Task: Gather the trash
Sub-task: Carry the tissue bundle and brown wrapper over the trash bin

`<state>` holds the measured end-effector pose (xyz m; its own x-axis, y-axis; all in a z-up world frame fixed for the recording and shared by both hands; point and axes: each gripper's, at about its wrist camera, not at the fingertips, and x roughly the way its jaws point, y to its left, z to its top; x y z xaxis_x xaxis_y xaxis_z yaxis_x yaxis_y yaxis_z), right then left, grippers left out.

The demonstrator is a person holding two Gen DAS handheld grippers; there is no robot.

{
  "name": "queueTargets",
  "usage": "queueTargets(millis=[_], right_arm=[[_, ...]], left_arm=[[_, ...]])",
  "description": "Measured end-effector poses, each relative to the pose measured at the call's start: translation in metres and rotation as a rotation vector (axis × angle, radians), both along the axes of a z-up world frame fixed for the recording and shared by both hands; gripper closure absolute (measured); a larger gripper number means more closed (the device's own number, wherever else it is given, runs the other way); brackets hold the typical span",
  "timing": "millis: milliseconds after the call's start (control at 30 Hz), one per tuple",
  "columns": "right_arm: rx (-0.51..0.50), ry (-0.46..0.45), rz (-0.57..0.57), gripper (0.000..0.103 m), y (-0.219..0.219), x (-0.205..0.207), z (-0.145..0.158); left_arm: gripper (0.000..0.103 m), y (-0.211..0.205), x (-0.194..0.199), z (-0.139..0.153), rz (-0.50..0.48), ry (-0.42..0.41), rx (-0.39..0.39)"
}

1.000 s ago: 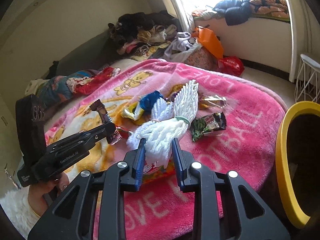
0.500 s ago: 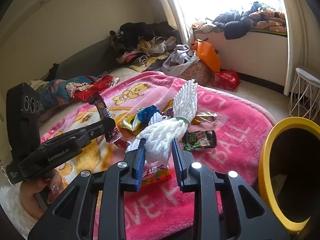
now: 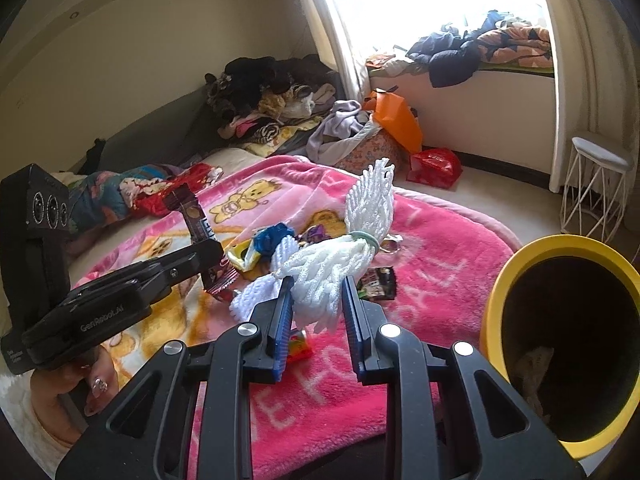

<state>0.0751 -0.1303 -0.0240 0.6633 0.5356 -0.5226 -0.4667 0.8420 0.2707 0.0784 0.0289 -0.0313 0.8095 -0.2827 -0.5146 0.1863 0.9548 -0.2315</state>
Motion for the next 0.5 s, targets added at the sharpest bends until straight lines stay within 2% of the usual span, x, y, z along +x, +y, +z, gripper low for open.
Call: queueTargets(millis=[500], right_arm=[[0.024,0.008,-0.118,0.08,-0.045,0.002,0.0]], left_arm=[[0.093,-0.034,0.006,-0.001,-0.063,0.008,0.005]])
